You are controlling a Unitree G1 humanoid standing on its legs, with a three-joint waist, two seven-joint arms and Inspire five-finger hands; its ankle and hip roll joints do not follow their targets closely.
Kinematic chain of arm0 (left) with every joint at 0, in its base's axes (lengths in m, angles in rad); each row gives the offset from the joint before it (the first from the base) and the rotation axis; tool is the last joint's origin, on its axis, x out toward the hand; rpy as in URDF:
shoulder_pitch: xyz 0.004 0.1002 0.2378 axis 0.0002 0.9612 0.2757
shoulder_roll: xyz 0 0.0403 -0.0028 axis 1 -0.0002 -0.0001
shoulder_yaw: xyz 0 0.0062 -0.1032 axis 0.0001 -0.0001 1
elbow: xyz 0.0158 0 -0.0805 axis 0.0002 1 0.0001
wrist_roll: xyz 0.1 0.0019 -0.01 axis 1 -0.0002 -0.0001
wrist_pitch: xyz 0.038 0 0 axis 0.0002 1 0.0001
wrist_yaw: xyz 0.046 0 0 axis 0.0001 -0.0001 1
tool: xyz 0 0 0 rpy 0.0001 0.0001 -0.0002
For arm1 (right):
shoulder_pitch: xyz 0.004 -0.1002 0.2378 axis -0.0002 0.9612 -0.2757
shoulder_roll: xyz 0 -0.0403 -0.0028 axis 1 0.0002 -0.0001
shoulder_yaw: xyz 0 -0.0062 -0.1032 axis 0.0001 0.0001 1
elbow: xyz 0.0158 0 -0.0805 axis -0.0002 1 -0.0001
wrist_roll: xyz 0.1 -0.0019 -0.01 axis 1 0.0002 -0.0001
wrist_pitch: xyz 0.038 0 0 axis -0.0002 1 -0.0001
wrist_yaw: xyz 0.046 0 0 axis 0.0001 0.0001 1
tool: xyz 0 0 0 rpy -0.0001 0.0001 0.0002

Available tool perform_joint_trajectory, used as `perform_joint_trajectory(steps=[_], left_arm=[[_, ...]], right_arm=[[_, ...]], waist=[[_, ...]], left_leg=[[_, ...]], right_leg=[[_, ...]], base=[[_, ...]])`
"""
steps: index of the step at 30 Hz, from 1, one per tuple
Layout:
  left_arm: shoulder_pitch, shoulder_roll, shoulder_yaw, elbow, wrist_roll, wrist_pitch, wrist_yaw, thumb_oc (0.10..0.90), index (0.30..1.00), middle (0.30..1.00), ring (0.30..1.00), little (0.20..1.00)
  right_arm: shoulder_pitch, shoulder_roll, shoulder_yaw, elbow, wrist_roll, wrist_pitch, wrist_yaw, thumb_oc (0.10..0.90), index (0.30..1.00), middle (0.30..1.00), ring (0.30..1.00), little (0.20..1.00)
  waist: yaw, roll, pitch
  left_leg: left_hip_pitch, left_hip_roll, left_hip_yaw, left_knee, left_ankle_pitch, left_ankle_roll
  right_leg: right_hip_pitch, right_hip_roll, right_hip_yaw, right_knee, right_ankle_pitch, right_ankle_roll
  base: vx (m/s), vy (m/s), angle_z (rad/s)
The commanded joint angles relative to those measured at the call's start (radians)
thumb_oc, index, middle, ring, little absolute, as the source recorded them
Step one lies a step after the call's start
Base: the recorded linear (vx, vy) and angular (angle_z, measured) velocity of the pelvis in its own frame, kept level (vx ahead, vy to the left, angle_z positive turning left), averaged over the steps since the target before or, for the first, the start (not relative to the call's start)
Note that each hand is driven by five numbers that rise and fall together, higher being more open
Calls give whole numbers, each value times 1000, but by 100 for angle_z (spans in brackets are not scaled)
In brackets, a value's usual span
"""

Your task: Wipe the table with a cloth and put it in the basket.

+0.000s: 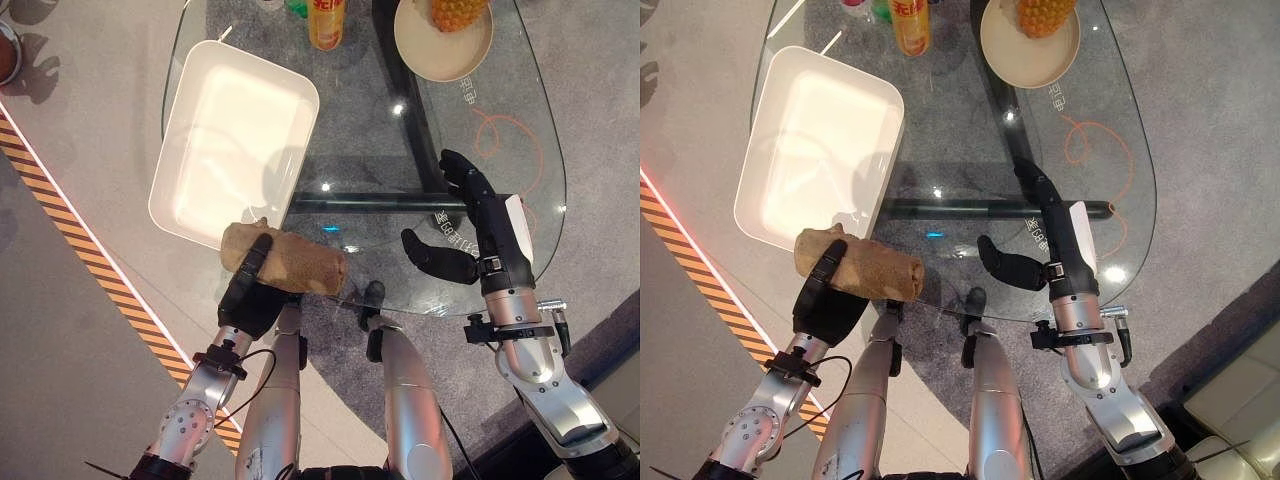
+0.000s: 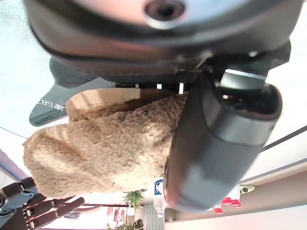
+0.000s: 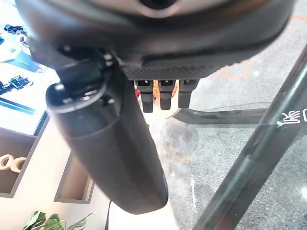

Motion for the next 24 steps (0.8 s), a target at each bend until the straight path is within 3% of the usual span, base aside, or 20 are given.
perform_joint_trajectory(steps=[1, 13, 19, 24], left_arm=[[31, -1, 19, -196, 12, -19, -131, 100, 300, 300, 300, 200], [-11, 14, 72, -215, 177, -183, -127, 100, 300, 300, 300, 200], [-61, 37, 140, -219, 330, -277, -32, 100, 300, 300, 300, 200], [-95, 41, 184, -197, 414, -304, 14, 100, 300, 300, 300, 200]], right_arm=[[-22, -49, -16, -80, 5, -69, -11, 800, 900, 900, 900, 900], [-33, -36, 6, -65, 51, -52, 76, 800, 900, 900, 900, 900], [-55, -25, 27, -57, 61, 0, 145, 800, 900, 900, 900, 900], [-67, -13, 48, -37, 49, 26, 190, 800, 900, 900, 900, 900]], waist=[[4, -5, -26], [7, 8, -26], [6, 25, -26], [5, 34, -26]], left_leg=[[8, -25, 140, 115, -151, 48], [7, -33, 134, 113, -146, 45], [-2, -35, 130, 121, -141, 41], [-14, -37, 129, 133, -140, 39]], right_leg=[[42, 73, -19, -149, 104, 29], [40, 71, -13, -146, 99, 25], [27, 70, -6, -132, 92, 20], [16, 67, -1, -122, 89, 17]], base=[[0, 0, 0], [1, 24, 0], [-1, 63, -2], [0, 76, -5]])
